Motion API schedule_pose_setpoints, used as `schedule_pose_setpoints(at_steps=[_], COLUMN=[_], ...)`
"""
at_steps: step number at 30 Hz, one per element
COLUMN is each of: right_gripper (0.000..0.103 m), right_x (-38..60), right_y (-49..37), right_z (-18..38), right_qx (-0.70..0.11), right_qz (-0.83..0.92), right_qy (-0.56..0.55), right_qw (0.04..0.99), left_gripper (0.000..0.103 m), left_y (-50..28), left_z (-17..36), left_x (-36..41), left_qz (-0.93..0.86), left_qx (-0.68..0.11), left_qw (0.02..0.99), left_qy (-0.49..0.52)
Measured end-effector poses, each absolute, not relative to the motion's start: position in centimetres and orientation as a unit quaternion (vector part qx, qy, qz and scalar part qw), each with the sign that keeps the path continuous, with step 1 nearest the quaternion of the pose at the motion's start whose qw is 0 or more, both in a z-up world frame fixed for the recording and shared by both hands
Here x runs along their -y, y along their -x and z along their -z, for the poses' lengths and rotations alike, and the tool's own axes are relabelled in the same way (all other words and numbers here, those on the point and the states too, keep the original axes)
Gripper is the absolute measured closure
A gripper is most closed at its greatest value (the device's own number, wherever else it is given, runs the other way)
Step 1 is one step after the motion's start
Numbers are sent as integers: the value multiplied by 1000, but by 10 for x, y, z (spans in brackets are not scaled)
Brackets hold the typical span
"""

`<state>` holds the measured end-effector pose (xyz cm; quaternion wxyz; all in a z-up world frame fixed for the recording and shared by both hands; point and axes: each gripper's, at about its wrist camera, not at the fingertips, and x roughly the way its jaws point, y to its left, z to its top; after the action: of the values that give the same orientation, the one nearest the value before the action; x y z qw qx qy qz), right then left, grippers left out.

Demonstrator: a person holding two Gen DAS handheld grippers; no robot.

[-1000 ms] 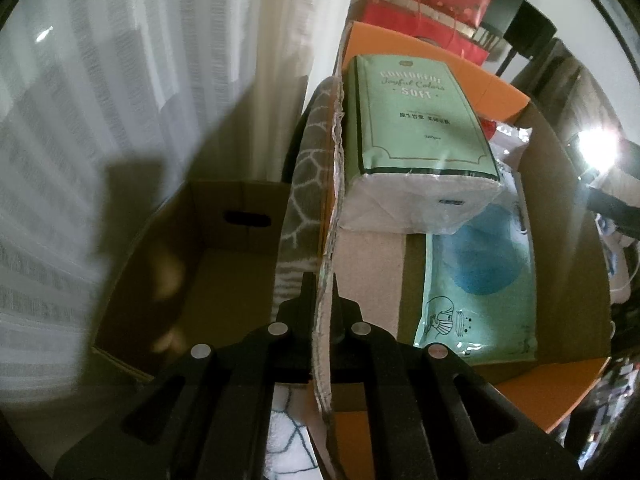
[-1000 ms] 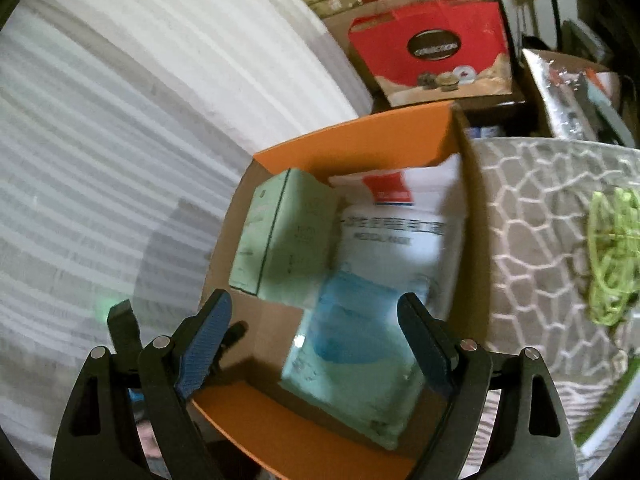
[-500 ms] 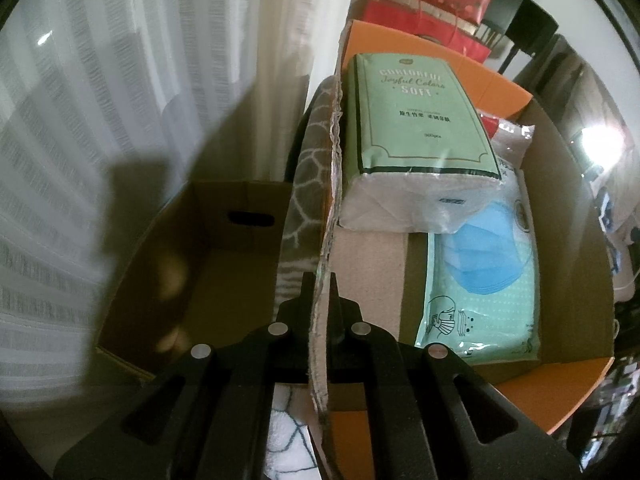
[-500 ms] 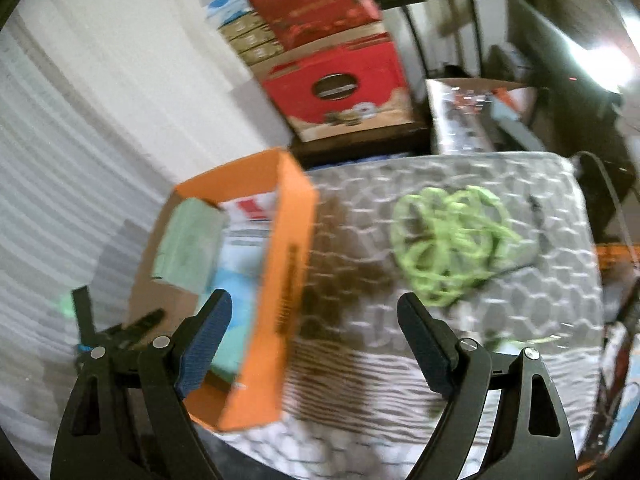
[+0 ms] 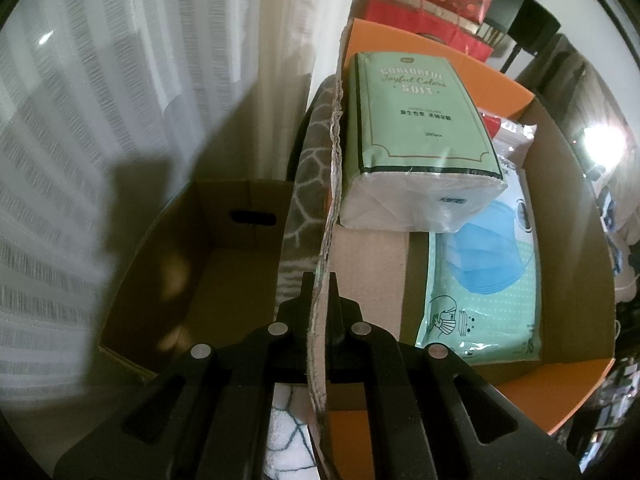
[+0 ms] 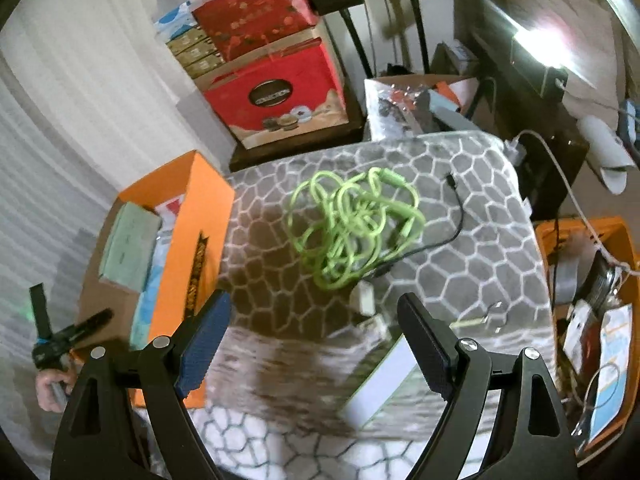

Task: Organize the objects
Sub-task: 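Move the right tool back toward the green-yellow cable bundle, then grasp the green-yellow cable bundle with the right tool and lift it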

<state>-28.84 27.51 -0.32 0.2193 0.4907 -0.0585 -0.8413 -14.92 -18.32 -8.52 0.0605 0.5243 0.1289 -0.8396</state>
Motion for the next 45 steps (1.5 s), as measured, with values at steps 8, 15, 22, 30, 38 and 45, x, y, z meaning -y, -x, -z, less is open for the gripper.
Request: schedule_pose_setpoints(at_steps=[8, 15, 22, 30, 38, 45], right_gripper=[16, 18, 24, 64, 90, 90], right_x=[-261, -241, -225, -217, -223, -237], right_y=[334, 363, 374, 377, 374, 363], right_z=[21, 40, 58, 81, 56, 6], right_qx=[50, 20, -8, -34, -12, 24], right_qz=[843, 836, 828, 818, 833, 854], right_qy=[-494, -510, -527, -542, -514, -471], right_qw=[208, 202, 193, 190, 204, 219], left_gripper=[100, 100, 100, 100, 100, 100], left_y=[149, 148, 148, 148, 147, 147], left_z=[85, 86, 86, 86, 84, 84], left_x=[183, 184, 184, 184, 186, 186], left_qz=[839, 838, 838, 839, 839, 838], left_qx=[-128, -128, -129, -130, -134, -135], left_qw=[63, 61, 61, 61, 59, 59], left_qy=[-525, -526, -526, -525, -525, -525])
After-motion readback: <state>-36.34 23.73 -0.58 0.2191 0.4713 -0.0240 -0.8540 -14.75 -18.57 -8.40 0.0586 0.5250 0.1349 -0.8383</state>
